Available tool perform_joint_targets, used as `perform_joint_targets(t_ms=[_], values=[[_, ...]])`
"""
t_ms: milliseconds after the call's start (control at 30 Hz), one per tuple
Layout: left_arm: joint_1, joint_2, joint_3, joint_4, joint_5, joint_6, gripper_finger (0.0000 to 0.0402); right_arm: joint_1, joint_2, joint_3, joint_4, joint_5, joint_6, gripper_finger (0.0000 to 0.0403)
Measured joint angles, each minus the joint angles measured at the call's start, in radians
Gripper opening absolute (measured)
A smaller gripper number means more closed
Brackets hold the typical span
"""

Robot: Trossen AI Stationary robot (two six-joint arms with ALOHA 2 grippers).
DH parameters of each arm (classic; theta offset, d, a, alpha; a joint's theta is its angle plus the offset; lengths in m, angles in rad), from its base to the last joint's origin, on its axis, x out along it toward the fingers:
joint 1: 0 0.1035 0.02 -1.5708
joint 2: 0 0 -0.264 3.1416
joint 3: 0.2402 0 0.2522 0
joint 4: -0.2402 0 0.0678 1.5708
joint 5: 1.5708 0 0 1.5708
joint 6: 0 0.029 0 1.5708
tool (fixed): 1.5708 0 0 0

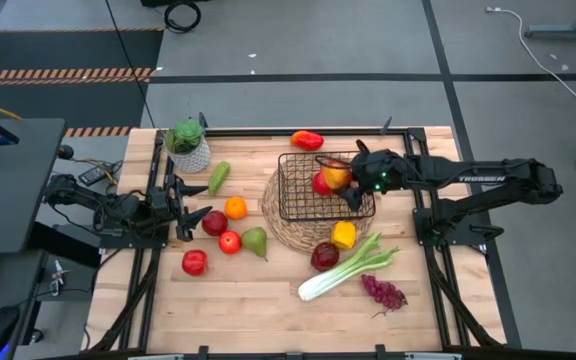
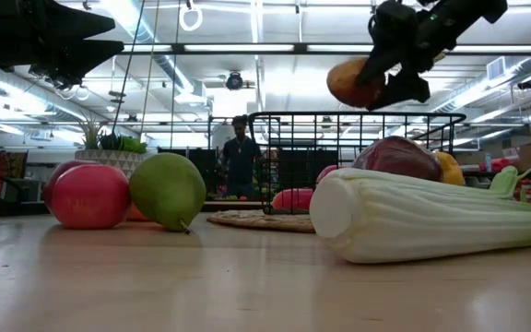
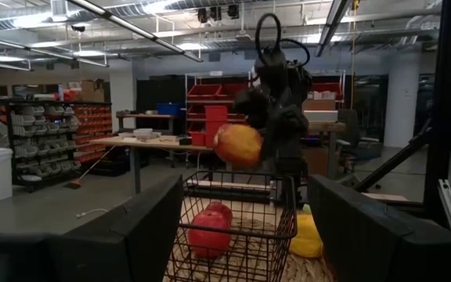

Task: Build produce basket
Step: Put the dark apple into the black wire basket

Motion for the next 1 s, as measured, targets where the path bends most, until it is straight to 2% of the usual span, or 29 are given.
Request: perform_joint_targets(t_ms=[367,633,867,1000], values=[[0.0,0.0,0.0,0.0,0.0,0.0,0.0281,-0.036,0.0,0.034,-0.003,-0.003,-0.046,0.0312],[0.0,0.0,0.0,0.0,0.0,0.0,0.0281,-0.034,0.0,0.034,-0.003,0.001,-0.214,0.0312],[0.0,0.0,0.0,0.0,0.0,0.0,0.0281,-0.016,0.002,0.035,-0.004,0.109,-0.399,0.0312],[0.0,0.0,0.0,0.0,0.0,0.0,0.0281,0.013,0.002,0.035,-0.004,0.188,-0.575,0.0312]])
